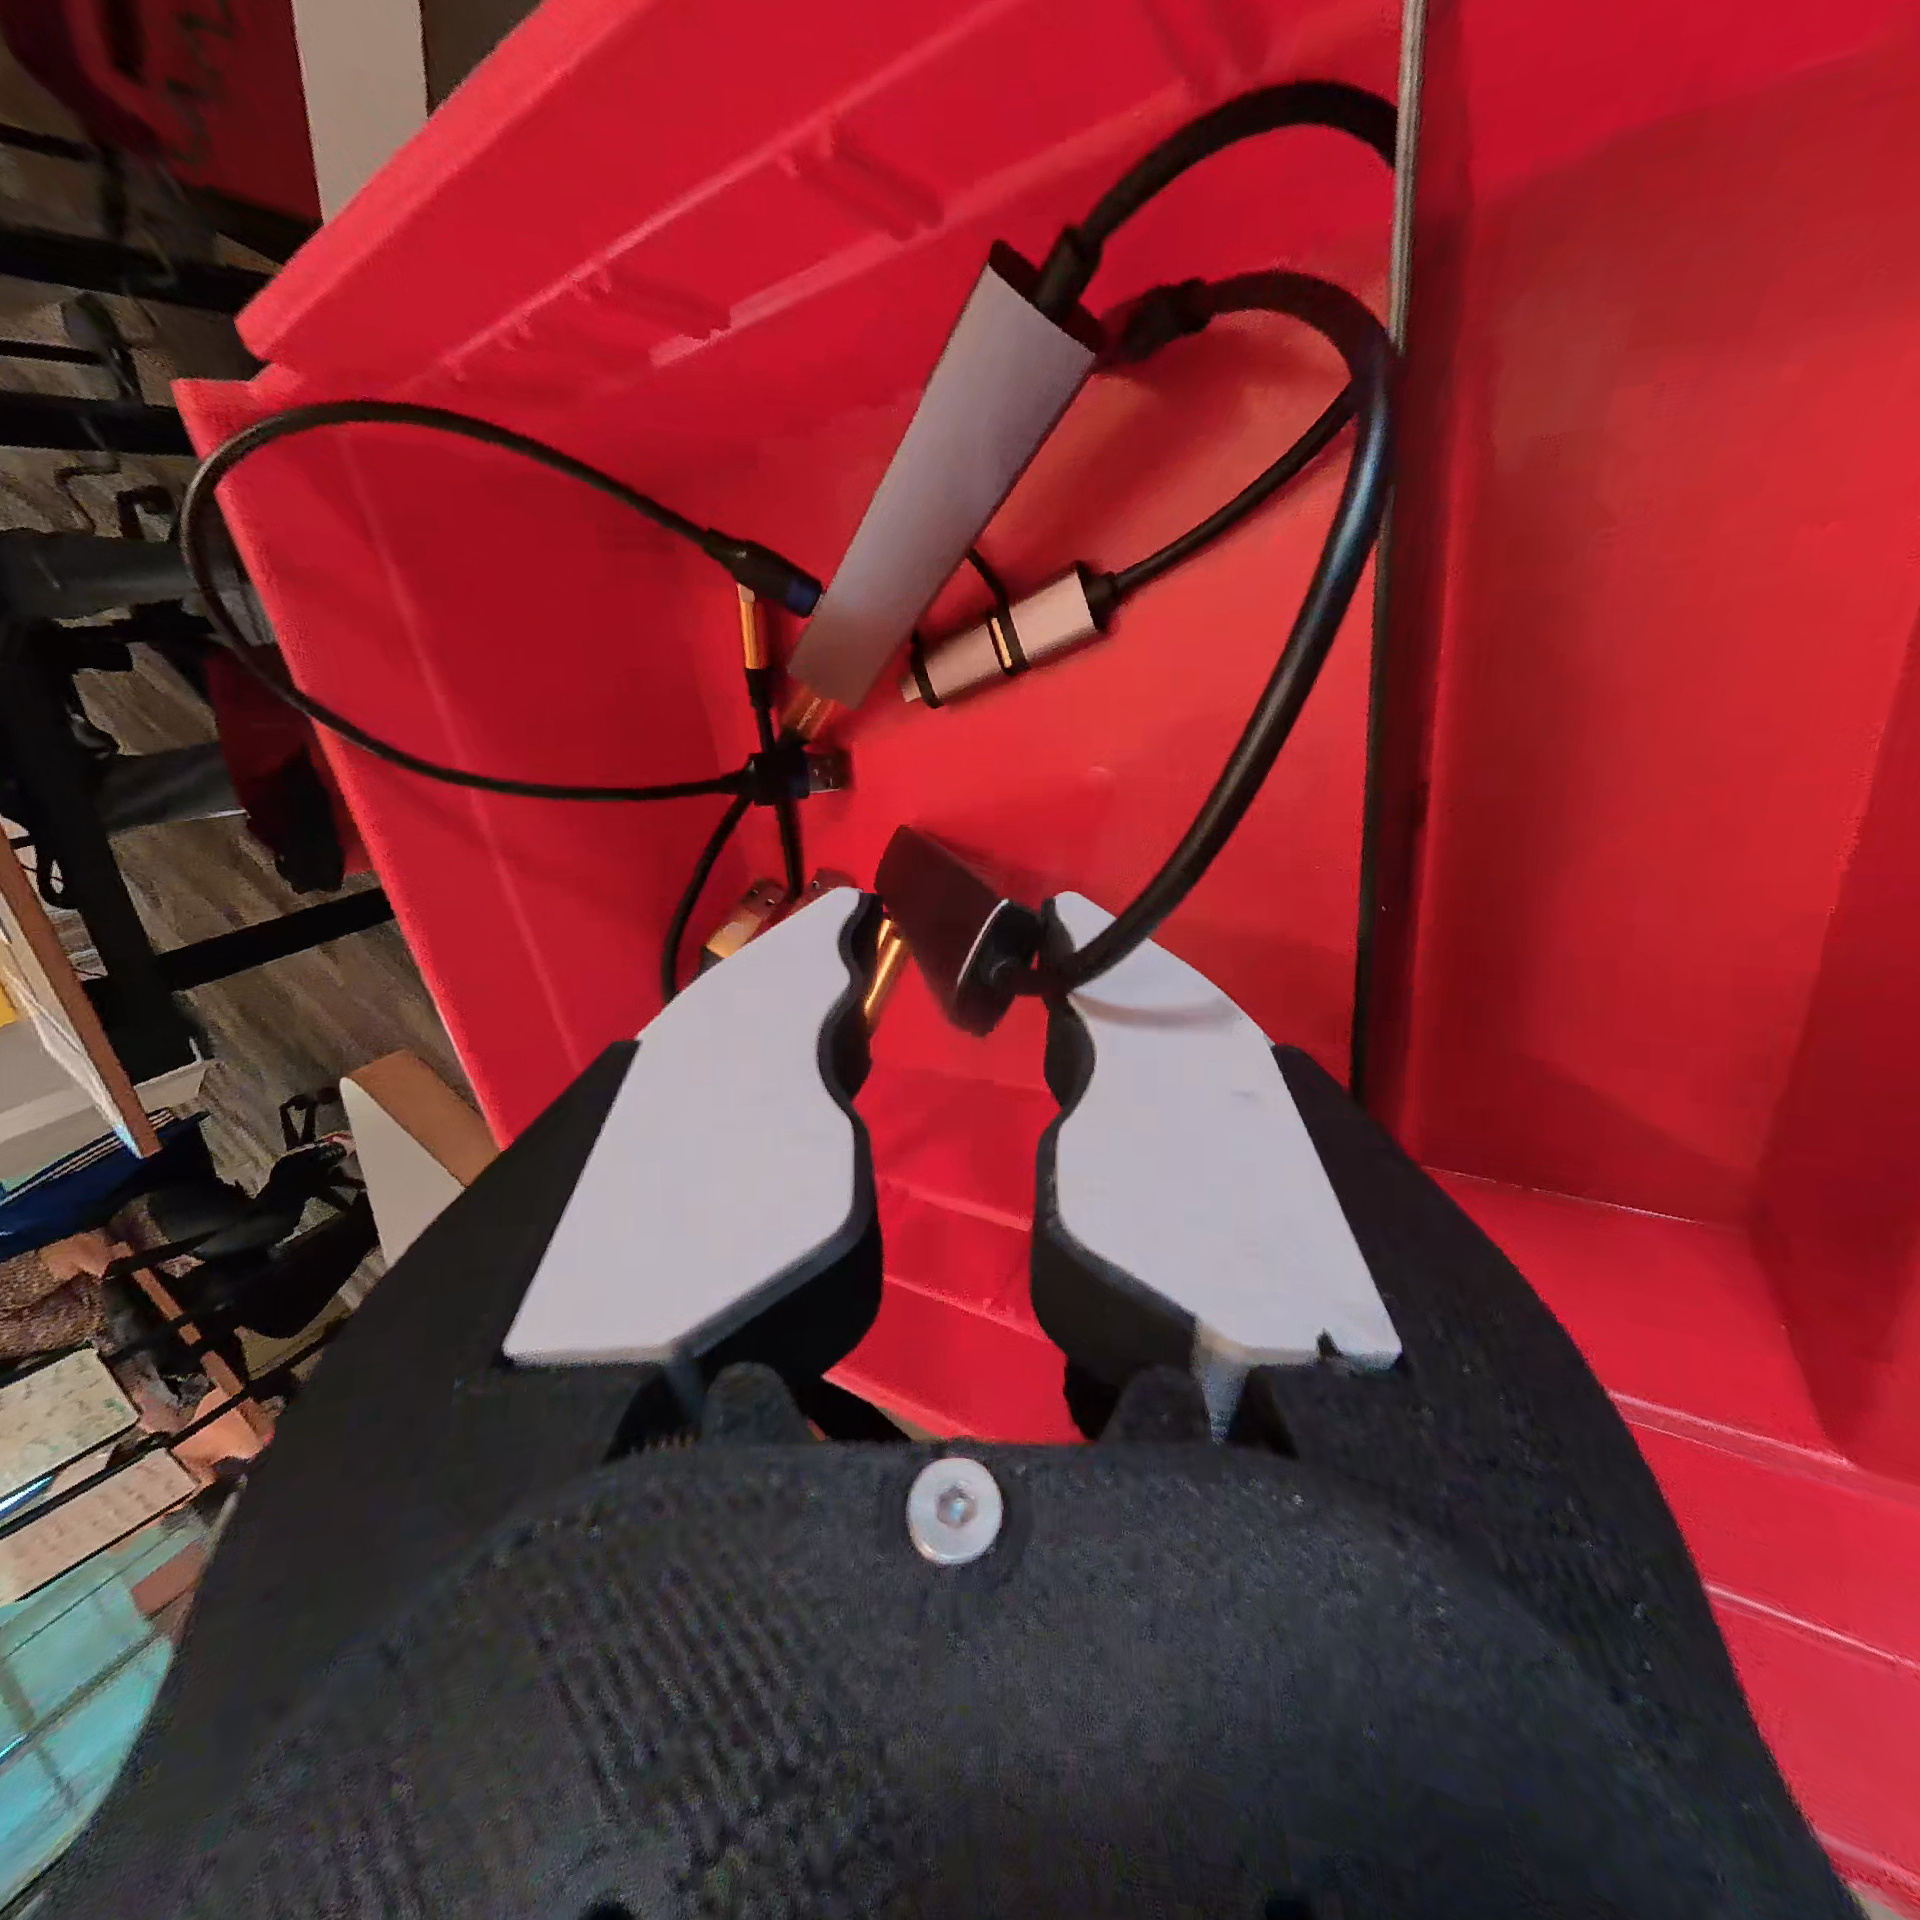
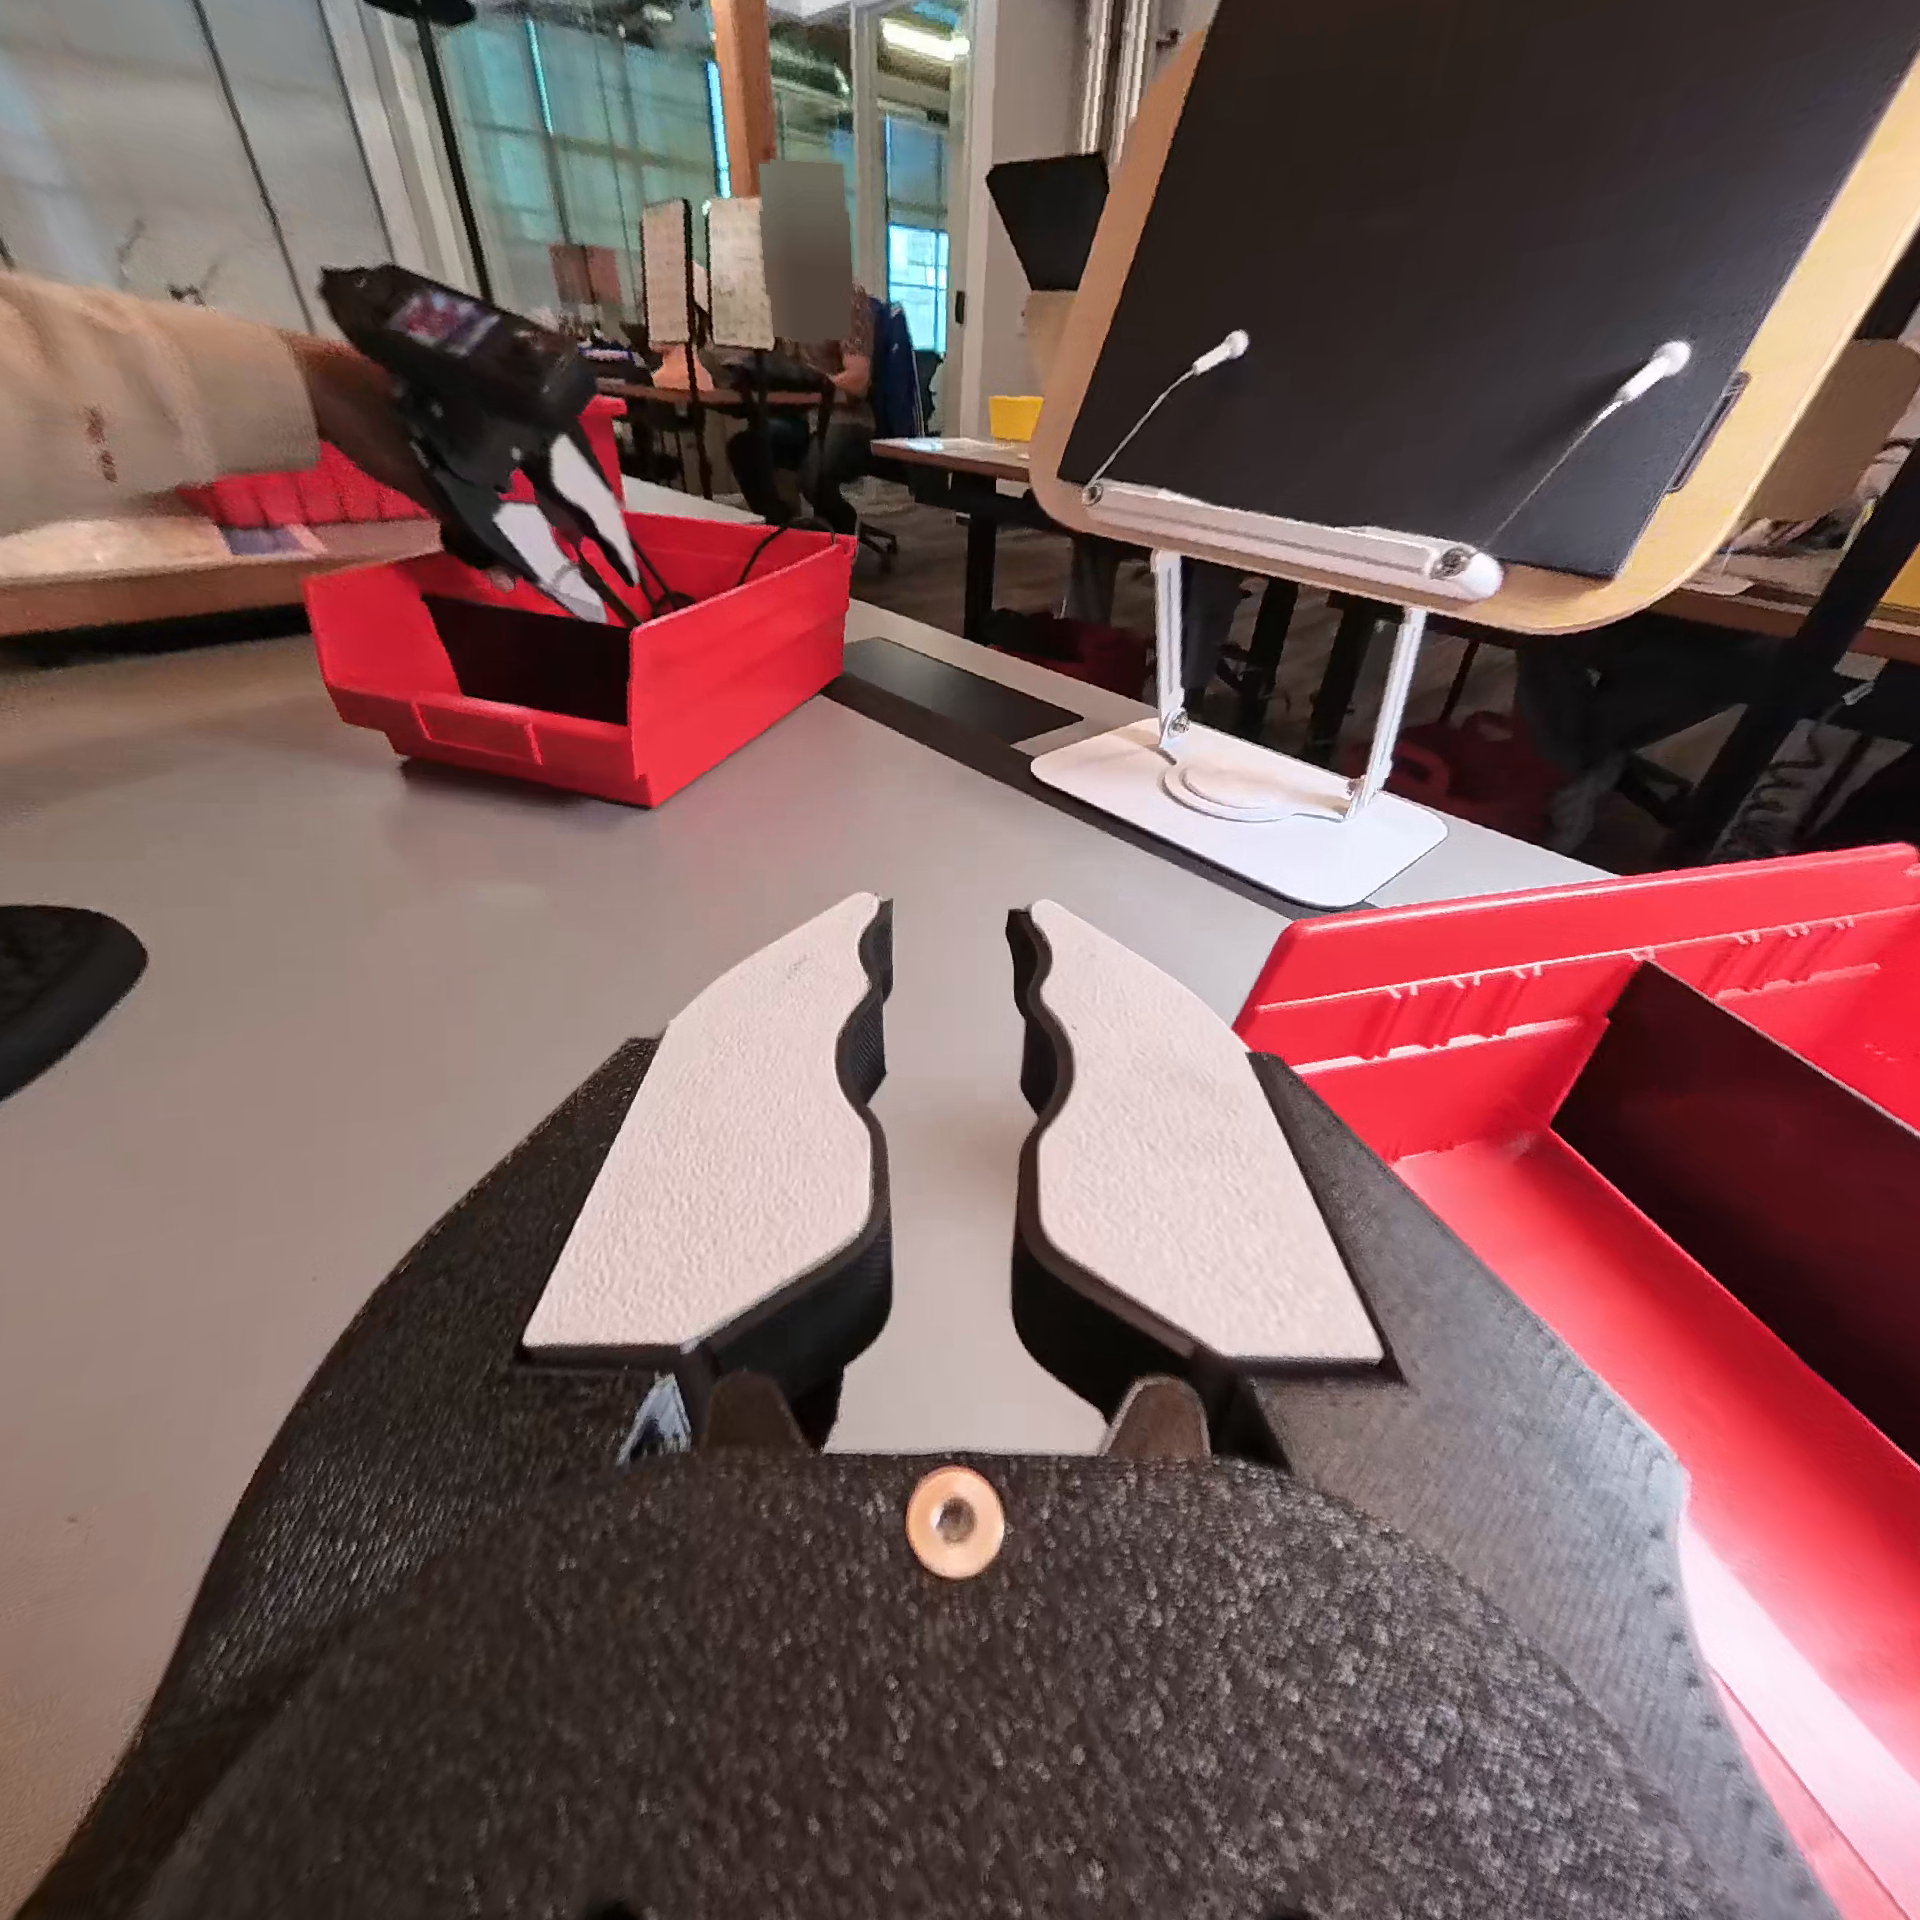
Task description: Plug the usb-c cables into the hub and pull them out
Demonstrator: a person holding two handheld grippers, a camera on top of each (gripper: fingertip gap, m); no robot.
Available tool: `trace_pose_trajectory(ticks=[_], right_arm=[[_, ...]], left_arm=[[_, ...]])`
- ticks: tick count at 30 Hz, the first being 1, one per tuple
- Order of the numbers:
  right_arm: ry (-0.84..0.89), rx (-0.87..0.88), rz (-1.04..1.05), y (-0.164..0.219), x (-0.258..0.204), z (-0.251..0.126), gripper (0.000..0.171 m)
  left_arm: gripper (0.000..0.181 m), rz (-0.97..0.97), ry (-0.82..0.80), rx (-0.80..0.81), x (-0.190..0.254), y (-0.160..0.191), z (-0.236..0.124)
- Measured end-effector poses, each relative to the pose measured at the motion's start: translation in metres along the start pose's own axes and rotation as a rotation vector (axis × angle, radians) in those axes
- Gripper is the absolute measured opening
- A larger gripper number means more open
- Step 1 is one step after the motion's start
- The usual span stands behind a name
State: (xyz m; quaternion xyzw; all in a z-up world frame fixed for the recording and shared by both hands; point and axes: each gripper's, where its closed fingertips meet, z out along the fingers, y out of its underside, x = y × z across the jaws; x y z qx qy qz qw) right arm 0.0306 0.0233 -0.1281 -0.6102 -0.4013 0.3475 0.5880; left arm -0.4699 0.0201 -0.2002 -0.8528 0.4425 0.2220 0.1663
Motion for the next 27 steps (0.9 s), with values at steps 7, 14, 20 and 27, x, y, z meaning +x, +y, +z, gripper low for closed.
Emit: trace_pose_trajectory(ticks=[7,14,20,27], right_arm=[[-0.018,-0.023,-0.032,0.004,-0.005,0.001,0.02],[-0.014,-0.027,-0.015,0.004,-0.002,-0.001,0.017],[-0.034,-0.04,0.001,0.007,-0.003,0.002,0.017],[-0.011,-0.043,0.008,0.008,0.005,0.0,0.017]], left_arm=[[0.016,0.025,0.021,-0.037,0.002,0.002,0.001],[0.015,0.028,0.066,-0.055,-0.002,0.011,-0.027],[0.04,-0.155,0.305,0.02,0.008,-0.006,-0.061],[0.032,-0.195,0.163,0.171,-0.05,-0.058,-0.045]])
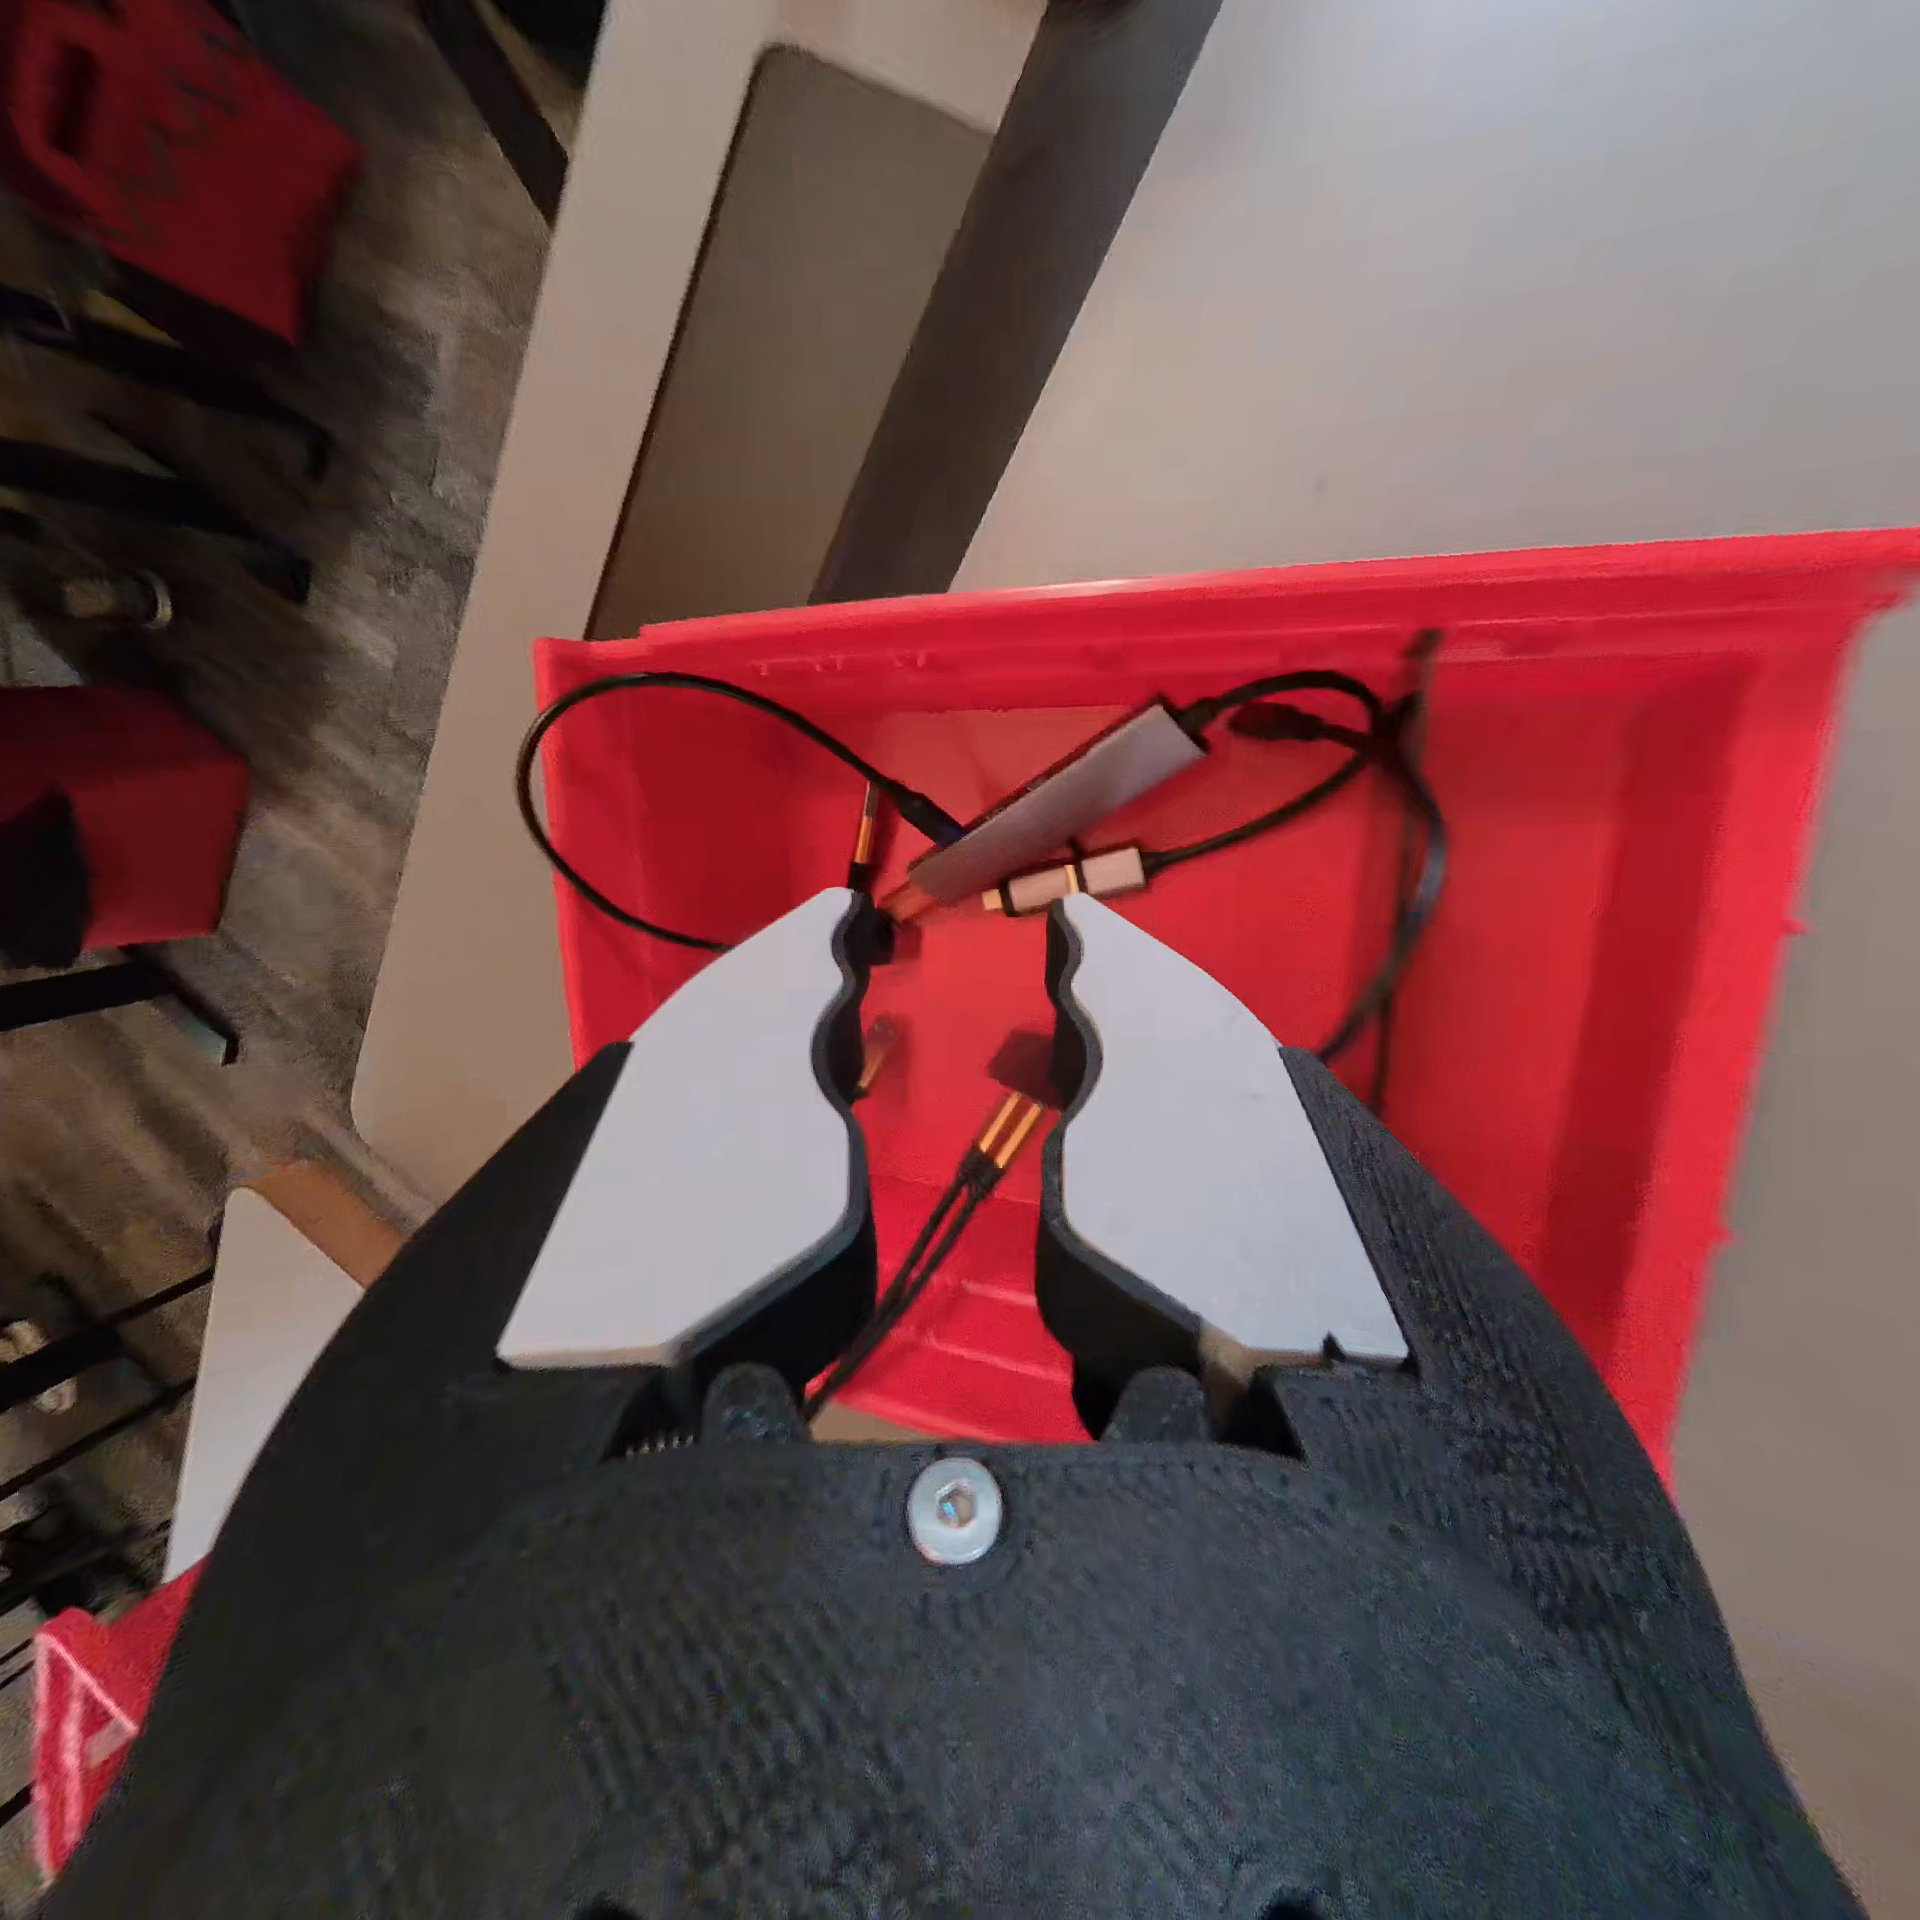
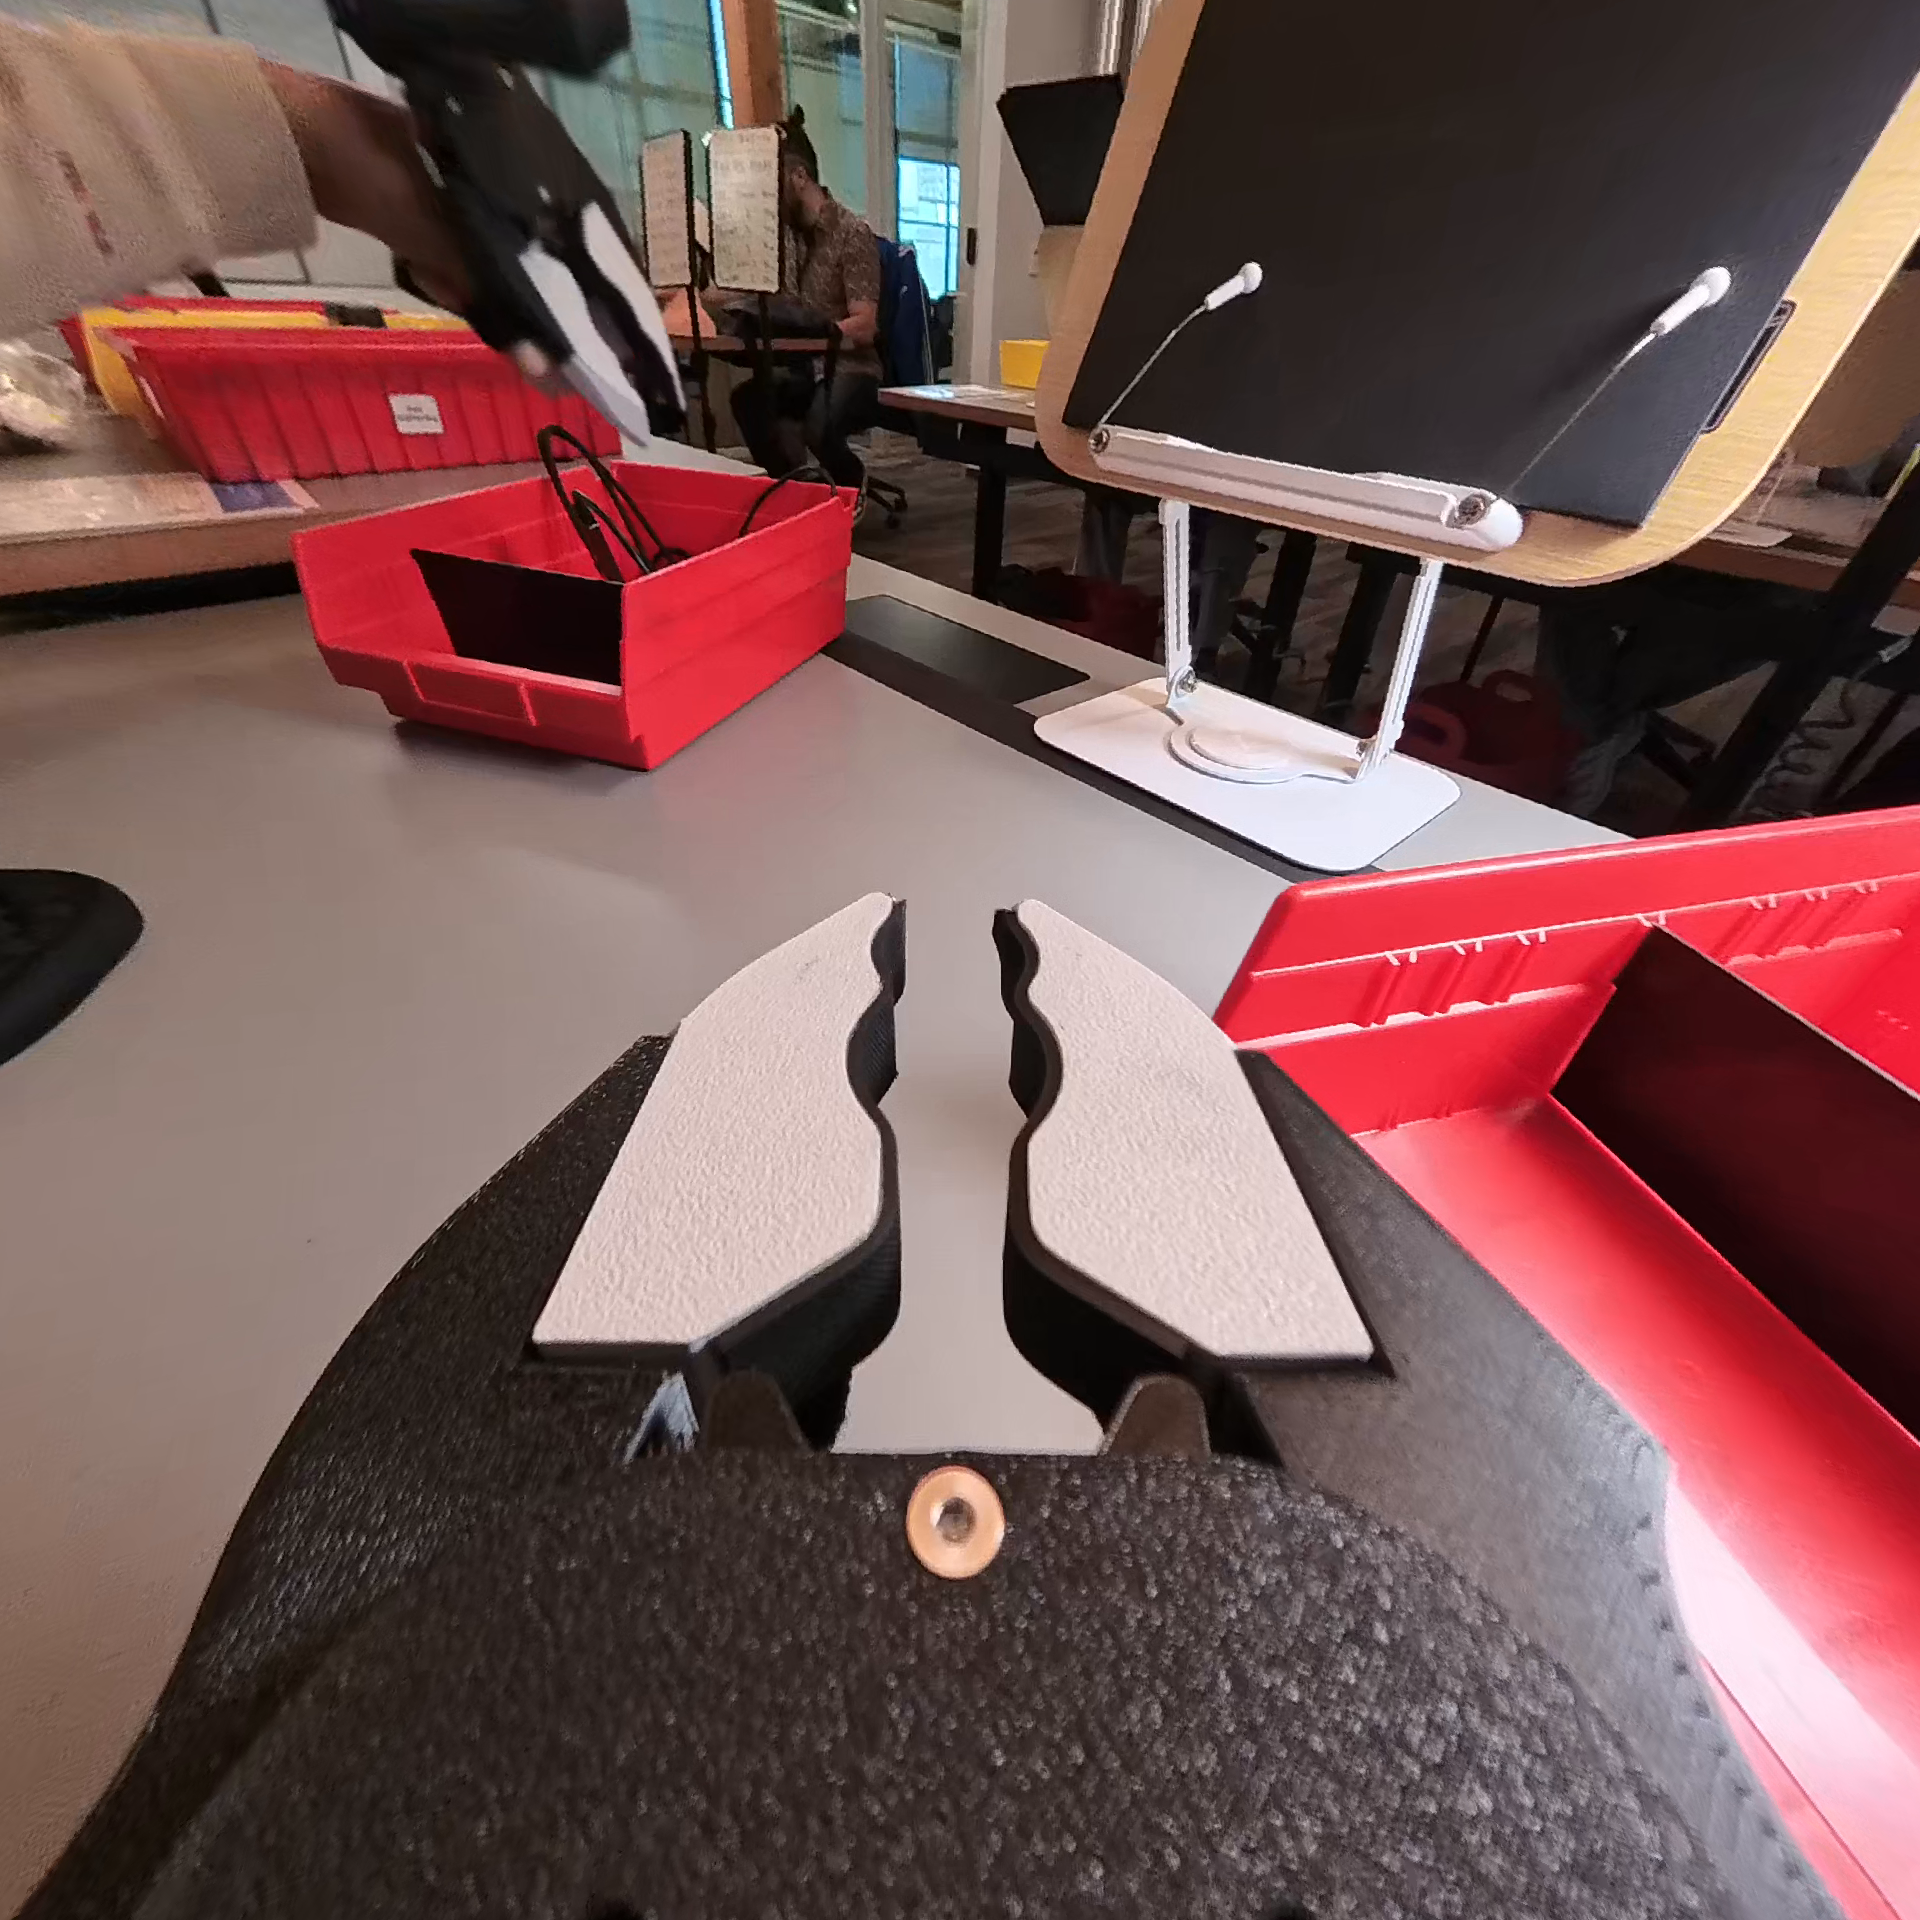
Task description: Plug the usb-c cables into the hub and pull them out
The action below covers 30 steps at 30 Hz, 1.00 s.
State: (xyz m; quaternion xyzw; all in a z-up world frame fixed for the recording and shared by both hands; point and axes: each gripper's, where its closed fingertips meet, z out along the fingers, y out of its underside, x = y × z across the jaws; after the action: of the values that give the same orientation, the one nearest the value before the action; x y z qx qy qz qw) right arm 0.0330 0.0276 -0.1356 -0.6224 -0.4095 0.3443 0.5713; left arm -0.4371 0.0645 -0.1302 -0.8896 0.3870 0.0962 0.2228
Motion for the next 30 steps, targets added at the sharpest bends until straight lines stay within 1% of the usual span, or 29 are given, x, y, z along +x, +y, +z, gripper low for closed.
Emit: trace_pose_trajectory(ticks=[2,4,6,10,11,12,14,17,19,26,30], right_arm=[[0.01,-0.011,0.003,0.003,0.002,0.0,0.017],[0.025,-0.022,0.003,0.007,0.005,-0.002,0.017],[0.046,-0.03,0.002,0.01,0.009,-0.004,0.016],[0.079,-0.036,0.012,0.012,0.021,-0.006,0.014],[0.086,-0.036,0.02,0.013,0.024,-0.007,0.014],[0.091,-0.038,0.029,0.014,0.027,-0.007,0.014],[0.103,-0.042,0.044,0.018,0.031,-0.009,0.014],[0.103,-0.047,0.069,0.02,0.034,-0.009,0.014],[0.097,-0.049,0.069,0.021,0.032,-0.008,0.014],[0.077,-0.029,0.042,0.01,0.022,-0.008,0.013],[0.064,-0.024,0.033,0.008,0.017,-0.009,0.013]], left_arm=[[0.032,0.038,0.009,-0.087,-0.001,0.002,0.033],[0.033,0.149,0.035,-0.199,0.005,0.011,0.063],[0.037,0.257,0.08,-0.279,0.013,0.02,0.086],[0.042,0.374,0.172,-0.337,0.025,0.026,0.111],[0.04,0.388,0.185,-0.338,0.026,0.027,0.115],[0.034,0.396,0.199,-0.336,0.028,0.028,0.118],[0.031,0.401,0.207,-0.321,0.029,0.029,0.117],[0.024,0.393,0.153,-0.285,0.019,0.028,0.101],[0.017,0.389,0.107,-0.246,0.012,0.024,0.08],[0.011,0.301,-0.062,-0.105,-0.013,0.003,-0.015],[0.011,0.238,-0.094,-0.031,-0.015,-0.012,-0.064]])
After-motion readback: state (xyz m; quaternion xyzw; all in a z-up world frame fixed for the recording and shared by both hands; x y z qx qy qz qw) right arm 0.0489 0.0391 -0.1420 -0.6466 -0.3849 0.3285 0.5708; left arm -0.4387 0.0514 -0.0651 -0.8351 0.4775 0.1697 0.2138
